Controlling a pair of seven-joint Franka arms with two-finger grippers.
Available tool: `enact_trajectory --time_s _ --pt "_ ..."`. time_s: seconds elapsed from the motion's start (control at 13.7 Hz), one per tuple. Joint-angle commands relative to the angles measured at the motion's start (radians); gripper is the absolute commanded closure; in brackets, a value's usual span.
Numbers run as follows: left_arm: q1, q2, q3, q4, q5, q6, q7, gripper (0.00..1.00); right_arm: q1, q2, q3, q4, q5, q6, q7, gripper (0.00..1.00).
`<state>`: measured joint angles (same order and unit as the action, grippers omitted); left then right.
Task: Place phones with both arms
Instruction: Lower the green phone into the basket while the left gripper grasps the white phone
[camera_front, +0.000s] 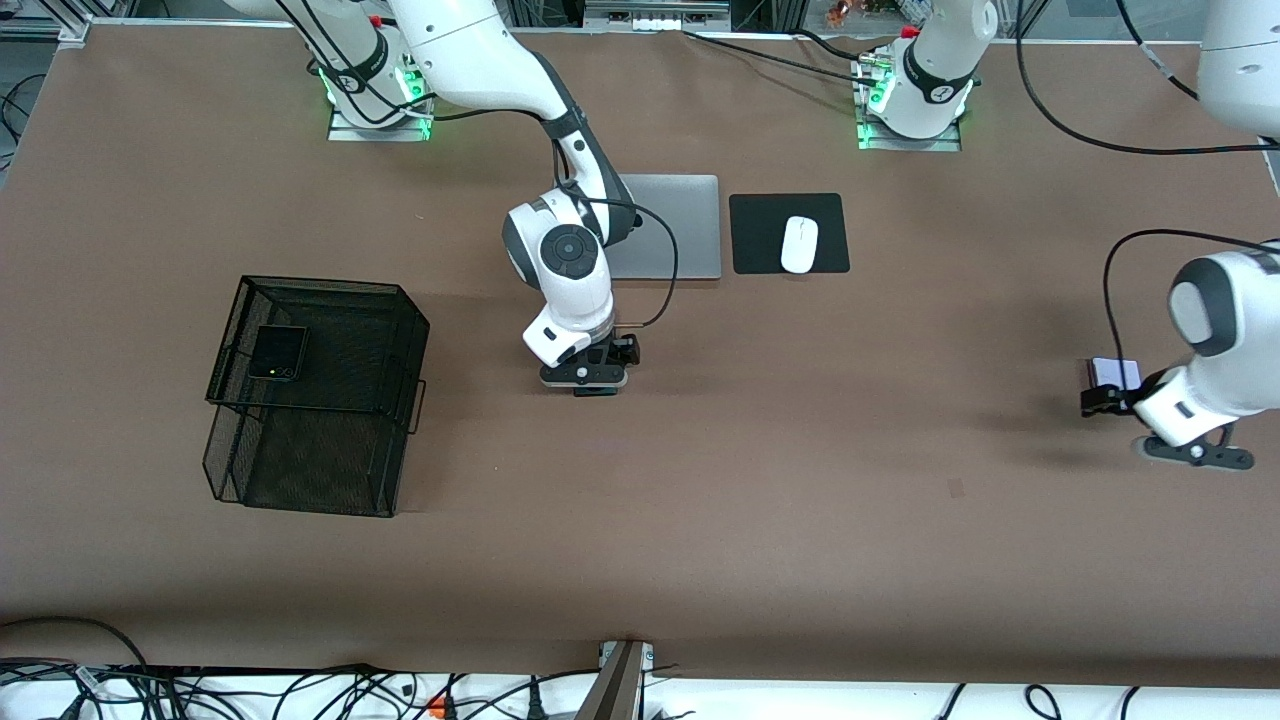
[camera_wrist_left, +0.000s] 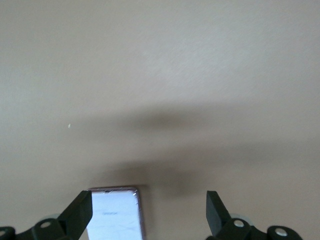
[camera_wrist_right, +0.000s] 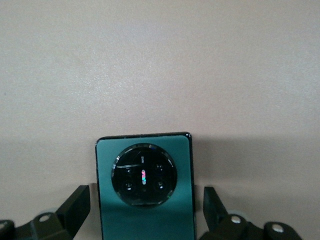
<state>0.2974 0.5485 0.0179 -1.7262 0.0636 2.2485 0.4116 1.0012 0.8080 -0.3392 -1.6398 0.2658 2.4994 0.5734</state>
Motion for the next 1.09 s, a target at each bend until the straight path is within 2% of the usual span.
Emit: enact_trajectory --time_s 0.0,0.07,0.15,0.22,0.29,0.44,0.51,0.66,1.02 --pt "0.072 0.007 -0.024 -0.019 -0.059 0.028 0.082 0.00 0.024 -0.007 -0.014 -0.043 0.003 0.042 -0.003 0.00" --pt "0.091 0.014 -0.024 -0.036 -0.059 0.051 0.093 0.00 0.027 -0.007 -0.014 -0.061 0.003 0.071 -0.004 0.02" --pt "0.121 0.021 -0.026 -0.056 -0.064 0.093 0.111 0.00 0.027 -0.007 -0.012 -0.072 0.003 0.093 -0.004 0.25" --pt "0.132 0.030 -0.026 -0.075 -0.065 0.127 0.113 0.00 0.027 -0.007 -0.012 -0.074 0.003 0.093 -0.003 0.58" --pt "0.134 0.037 -0.024 -0.084 -0.068 0.158 0.113 0.00 0.027 -0.009 -0.012 -0.074 0.004 0.095 0.002 0.75" --pt "0.164 0.054 -0.026 -0.099 -0.073 0.190 0.115 0.00 0.028 -0.016 -0.014 -0.072 0.007 0.093 0.005 0.97" --pt "0.170 0.060 -0.030 -0.114 -0.074 0.212 0.113 0.00 0.030 -0.022 -0.015 -0.071 0.007 0.090 0.009 1.00" --pt "0.177 0.065 -0.032 -0.134 -0.126 0.246 0.113 0.00 0.030 -0.059 -0.024 -0.071 0.007 0.050 0.020 1.00" --pt "0.178 0.074 -0.032 -0.138 -0.169 0.246 0.102 0.00 0.030 -0.284 -0.165 -0.058 -0.020 -0.256 0.000 1.00"
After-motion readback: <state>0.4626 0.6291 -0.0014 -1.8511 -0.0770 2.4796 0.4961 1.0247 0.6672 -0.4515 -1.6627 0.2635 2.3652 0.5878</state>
